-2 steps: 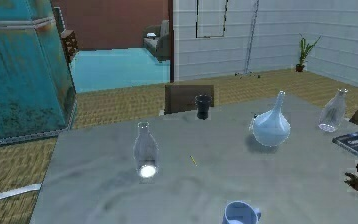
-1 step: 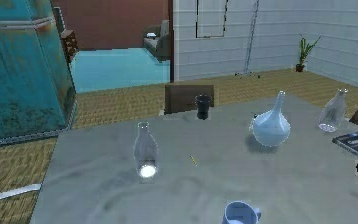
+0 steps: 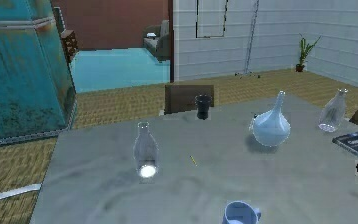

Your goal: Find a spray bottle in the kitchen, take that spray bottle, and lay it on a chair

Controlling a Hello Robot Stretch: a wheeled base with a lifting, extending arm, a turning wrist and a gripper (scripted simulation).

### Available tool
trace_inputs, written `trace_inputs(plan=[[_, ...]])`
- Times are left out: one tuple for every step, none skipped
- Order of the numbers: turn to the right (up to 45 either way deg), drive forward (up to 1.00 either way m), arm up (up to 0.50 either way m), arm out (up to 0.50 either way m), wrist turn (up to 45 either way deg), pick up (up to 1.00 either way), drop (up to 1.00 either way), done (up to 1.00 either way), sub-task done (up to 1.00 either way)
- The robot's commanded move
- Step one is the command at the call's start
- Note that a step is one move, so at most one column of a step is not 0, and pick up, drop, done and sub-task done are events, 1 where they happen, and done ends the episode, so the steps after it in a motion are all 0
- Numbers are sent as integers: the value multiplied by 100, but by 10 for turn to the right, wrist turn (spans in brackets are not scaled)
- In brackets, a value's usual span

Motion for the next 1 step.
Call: trace_inputs(plan=[[0,0,0,0,0,0,0,100,0]])
